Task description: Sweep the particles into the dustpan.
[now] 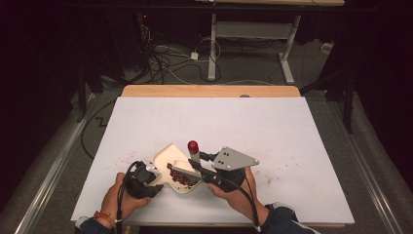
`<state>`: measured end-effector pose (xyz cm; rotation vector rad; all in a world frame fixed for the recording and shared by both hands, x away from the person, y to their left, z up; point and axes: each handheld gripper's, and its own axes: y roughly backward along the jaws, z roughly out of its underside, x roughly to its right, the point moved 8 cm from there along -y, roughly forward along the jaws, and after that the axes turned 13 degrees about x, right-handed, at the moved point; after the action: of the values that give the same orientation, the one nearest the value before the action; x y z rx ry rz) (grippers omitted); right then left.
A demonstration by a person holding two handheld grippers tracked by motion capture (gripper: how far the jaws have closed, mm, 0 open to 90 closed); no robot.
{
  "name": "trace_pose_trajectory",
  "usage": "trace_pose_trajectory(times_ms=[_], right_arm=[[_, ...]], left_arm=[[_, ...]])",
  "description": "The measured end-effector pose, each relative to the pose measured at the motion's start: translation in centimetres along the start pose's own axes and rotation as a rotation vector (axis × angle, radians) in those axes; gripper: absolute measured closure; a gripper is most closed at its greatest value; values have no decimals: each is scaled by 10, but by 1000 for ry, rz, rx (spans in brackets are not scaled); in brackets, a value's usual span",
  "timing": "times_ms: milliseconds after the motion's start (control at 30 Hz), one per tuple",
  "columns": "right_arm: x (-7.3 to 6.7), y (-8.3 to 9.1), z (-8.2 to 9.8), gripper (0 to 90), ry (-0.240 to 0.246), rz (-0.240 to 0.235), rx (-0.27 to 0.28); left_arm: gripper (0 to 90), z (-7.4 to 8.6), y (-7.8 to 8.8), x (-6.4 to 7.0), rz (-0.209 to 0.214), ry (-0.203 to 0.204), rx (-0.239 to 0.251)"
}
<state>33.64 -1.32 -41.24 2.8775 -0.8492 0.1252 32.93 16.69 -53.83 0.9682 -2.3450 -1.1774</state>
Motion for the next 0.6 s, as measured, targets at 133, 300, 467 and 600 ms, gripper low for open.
trace_pose_trajectory(times_ms=[133,300,467,600], right_arm=[[5,2,-2,706,-20,5,11],[14,8,-13,706,-31,26,48],[27,7,-15,706,-11,73,67],[35,-5,-7,706,39,127,83]], left_arm=[[640,0,0,0,0,0,1],[640,0,0,0,3,0,1],[640,0,0,-1,9,5,4],[639,0,-1,-1,7,14,6]])
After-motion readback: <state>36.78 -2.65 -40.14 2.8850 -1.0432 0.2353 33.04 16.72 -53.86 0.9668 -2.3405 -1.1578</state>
